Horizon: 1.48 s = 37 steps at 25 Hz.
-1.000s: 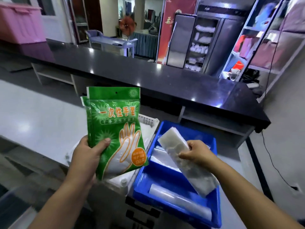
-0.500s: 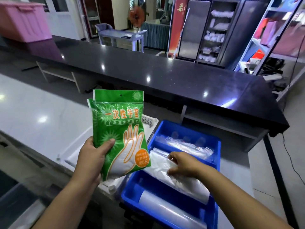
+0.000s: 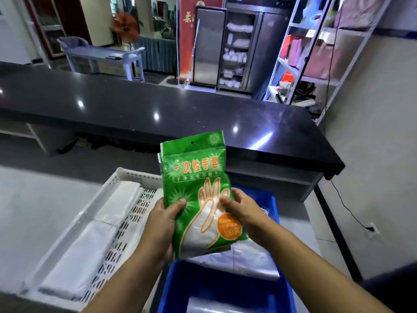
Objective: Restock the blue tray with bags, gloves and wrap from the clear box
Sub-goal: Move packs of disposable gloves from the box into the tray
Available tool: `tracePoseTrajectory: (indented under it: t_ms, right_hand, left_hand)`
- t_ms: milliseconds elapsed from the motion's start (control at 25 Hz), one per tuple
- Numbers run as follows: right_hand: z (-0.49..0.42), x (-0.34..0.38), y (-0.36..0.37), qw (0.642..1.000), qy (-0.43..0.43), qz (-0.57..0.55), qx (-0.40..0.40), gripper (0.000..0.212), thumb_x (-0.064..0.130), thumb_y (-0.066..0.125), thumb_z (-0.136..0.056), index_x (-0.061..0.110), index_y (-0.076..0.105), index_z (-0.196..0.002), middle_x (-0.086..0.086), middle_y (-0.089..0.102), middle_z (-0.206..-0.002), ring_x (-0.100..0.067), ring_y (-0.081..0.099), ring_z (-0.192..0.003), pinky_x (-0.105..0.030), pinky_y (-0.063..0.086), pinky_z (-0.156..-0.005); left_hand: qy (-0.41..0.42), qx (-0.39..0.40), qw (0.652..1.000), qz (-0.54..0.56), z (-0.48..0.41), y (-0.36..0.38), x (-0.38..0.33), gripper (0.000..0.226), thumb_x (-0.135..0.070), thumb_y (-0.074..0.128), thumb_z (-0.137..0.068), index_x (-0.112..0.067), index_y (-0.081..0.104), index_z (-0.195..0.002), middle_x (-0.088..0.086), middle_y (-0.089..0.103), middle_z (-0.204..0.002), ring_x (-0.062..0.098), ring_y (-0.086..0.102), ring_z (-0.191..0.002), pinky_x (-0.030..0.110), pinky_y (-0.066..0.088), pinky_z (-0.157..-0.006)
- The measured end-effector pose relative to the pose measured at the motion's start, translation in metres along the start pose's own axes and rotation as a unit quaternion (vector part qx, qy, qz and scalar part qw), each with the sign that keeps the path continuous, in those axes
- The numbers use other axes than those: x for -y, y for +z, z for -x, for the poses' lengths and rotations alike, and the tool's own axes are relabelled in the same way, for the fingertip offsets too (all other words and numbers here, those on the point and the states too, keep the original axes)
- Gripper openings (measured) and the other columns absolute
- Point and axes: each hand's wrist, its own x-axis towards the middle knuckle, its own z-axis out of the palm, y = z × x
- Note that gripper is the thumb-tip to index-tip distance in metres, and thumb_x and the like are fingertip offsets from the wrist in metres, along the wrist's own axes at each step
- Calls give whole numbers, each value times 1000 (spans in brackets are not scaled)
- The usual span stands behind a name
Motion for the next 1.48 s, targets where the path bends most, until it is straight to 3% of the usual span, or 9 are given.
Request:
tracePoseTrajectory:
  t_ms: [160, 400, 600, 800, 960, 1120, 1200, 1360, 1480]
  right_hand:
    - [0, 8, 2, 999, -4, -30, -13, 27, 8, 72, -72, 10, 62, -97, 2, 75, -71, -9, 70, -63, -19, 54, -55]
    - [11, 21, -57, 970, -61, 105, -213, 33, -2, 74, -72, 18, 60, -95, -3, 73, -85, -12, 70, -72, -25, 57, -65]
    - [33, 20, -116, 942, -48, 168, -287, 34, -2, 74, -71, 23, 58, -87, 3, 70, -84, 2, 67, -61, -10, 48, -50]
    - [33, 11, -142, 940, -24, 181, -287, 35, 0, 76, -70, 24, 57, -87, -3, 71, -89, -15, 68, -74, -29, 53, -65]
    - [31, 5, -156, 948, -23, 165, -270, 35, 0, 75, -71, 23, 57, -90, -5, 72, -91, -20, 70, -78, -34, 56, -71]
    - [26, 4, -163, 950, -23, 180, -255, 34, 3, 76, -72, 22, 57, -93, -6, 72, -92, -21, 70, -80, -37, 57, -74]
    - [25, 9, -162, 951, -29, 185, -244, 34, 2, 75, -73, 23, 57, -93, -8, 72, -93, -22, 70, -80, -39, 57, -75]
    - [16, 31, -157, 946, -90, 227, -211, 35, 2, 77, -70, 26, 59, -88, 6, 72, -84, -2, 69, -70, -15, 54, -62]
    - [1, 54, -147, 913, -147, 331, -189, 37, 13, 80, -67, 30, 58, -91, 10, 71, -83, 1, 66, -74, -15, 52, -65]
  left_hand:
    - [-61, 104, 993, 4, -14, 12, 2, 17, -9, 50, -90, -13, 62, -101, 15, 75, -93, 30, 71, -85, 40, 57, -75]
    - [13, 169, 927, -334, -63, 19, 13, 33, -13, 60, -87, -10, 53, -120, 11, 63, -116, 12, 61, -91, 18, 51, -76]
    - [162, 267, 667, -677, -104, 39, 51, 41, -27, 56, -84, -22, 55, -125, -1, 56, -128, 18, 51, -118, 31, 41, -95]
    - [81, 339, 533, -771, -144, 75, 87, 65, -42, 61, -79, -26, 39, -138, 3, 43, -138, 27, 40, -126, 39, 39, -99]
    - [24, 328, 489, -808, -157, 85, 105, 78, -45, 68, -73, -24, 32, -140, 7, 38, -136, 31, 40, -123, 41, 43, -97]
    - [-22, 336, 503, -796, -152, 86, 101, 48, -29, 65, -78, -16, 52, -122, 4, 57, -119, 25, 57, -99, 31, 47, -78]
    - [17, 322, 502, -803, -140, 87, 93, 22, -24, 58, -80, -16, 63, -100, 3, 63, -94, 24, 57, -82, 29, 41, -65]
    - [250, 237, 368, -864, -107, 88, 65, 24, -6, 56, -77, -13, 60, -100, 7, 61, -104, 30, 57, -98, 35, 35, -66]
    - [343, 231, 337, -846, -77, 76, 41, 23, -13, 73, -60, -17, 66, -82, 3, 65, -82, 24, 63, -76, 30, 41, -56]
